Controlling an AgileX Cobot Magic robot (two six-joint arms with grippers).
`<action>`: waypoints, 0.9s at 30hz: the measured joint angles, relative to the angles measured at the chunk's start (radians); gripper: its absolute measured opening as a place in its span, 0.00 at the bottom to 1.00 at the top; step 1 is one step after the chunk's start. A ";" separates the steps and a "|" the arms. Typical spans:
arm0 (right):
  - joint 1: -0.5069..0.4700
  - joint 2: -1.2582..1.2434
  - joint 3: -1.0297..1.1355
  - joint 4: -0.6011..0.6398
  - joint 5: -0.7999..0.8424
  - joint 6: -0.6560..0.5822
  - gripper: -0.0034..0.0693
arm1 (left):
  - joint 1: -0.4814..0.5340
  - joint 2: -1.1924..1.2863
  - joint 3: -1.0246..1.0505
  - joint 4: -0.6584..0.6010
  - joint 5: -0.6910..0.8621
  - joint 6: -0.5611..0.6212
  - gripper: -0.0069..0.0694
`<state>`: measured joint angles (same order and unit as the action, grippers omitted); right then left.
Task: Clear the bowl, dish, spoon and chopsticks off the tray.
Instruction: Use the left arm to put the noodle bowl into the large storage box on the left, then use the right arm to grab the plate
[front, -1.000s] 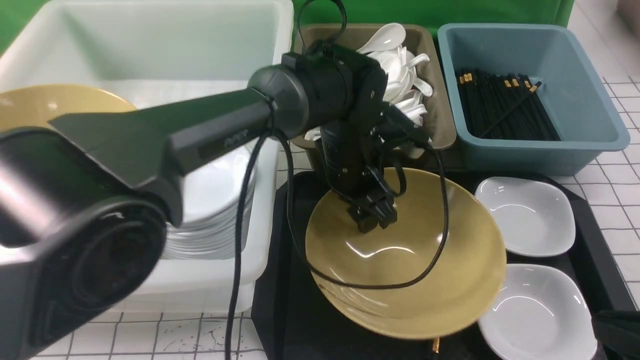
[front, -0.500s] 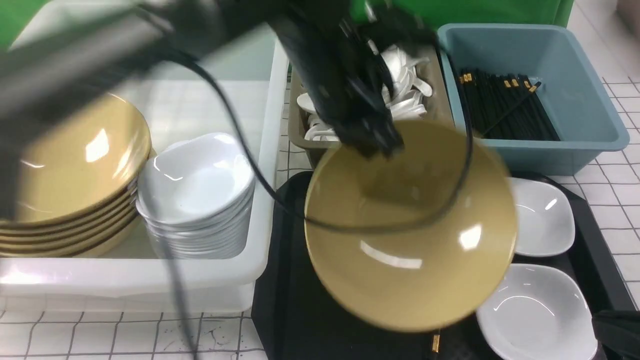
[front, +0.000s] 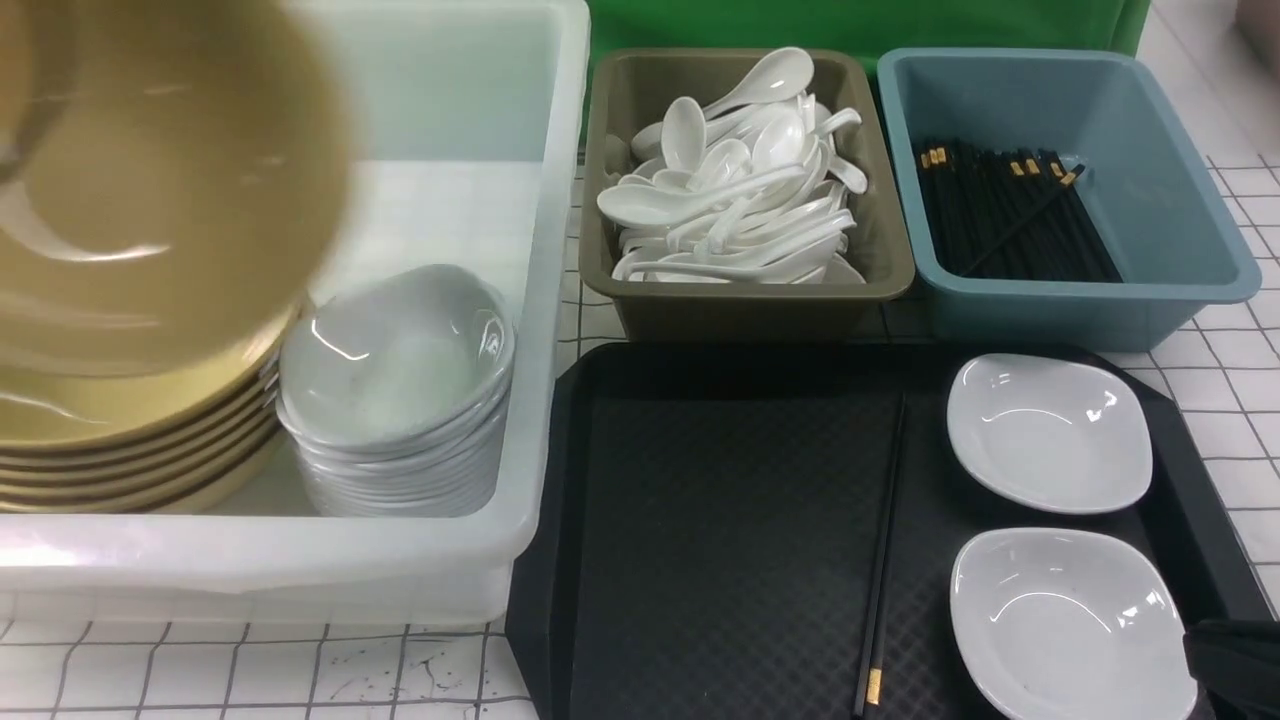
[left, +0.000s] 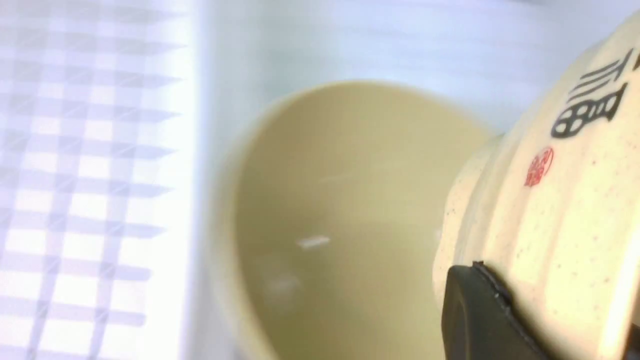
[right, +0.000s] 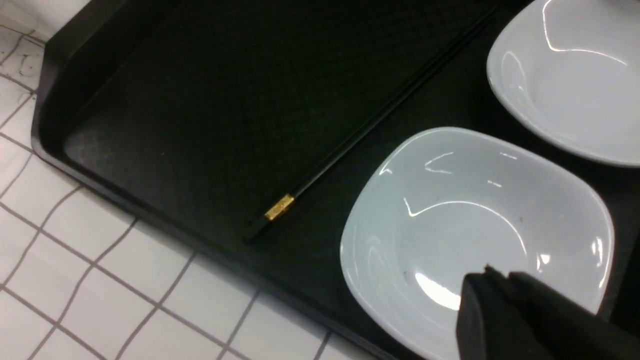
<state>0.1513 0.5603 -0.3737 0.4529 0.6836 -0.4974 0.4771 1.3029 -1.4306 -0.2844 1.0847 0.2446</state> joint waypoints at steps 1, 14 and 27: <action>0.000 0.000 0.000 0.000 -0.001 0.001 0.15 | 0.027 0.005 0.029 0.000 -0.039 -0.016 0.10; 0.003 0.031 0.000 -0.031 0.010 0.244 0.40 | -0.080 0.197 0.090 0.263 -0.129 -0.184 0.37; 0.003 0.339 -0.082 -0.339 0.085 0.573 0.78 | -0.150 0.146 -0.016 0.370 -0.074 -0.414 0.83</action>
<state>0.1539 0.8997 -0.4561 0.1142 0.7686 0.0760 0.3274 1.4494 -1.4466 0.0857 1.0103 -0.1690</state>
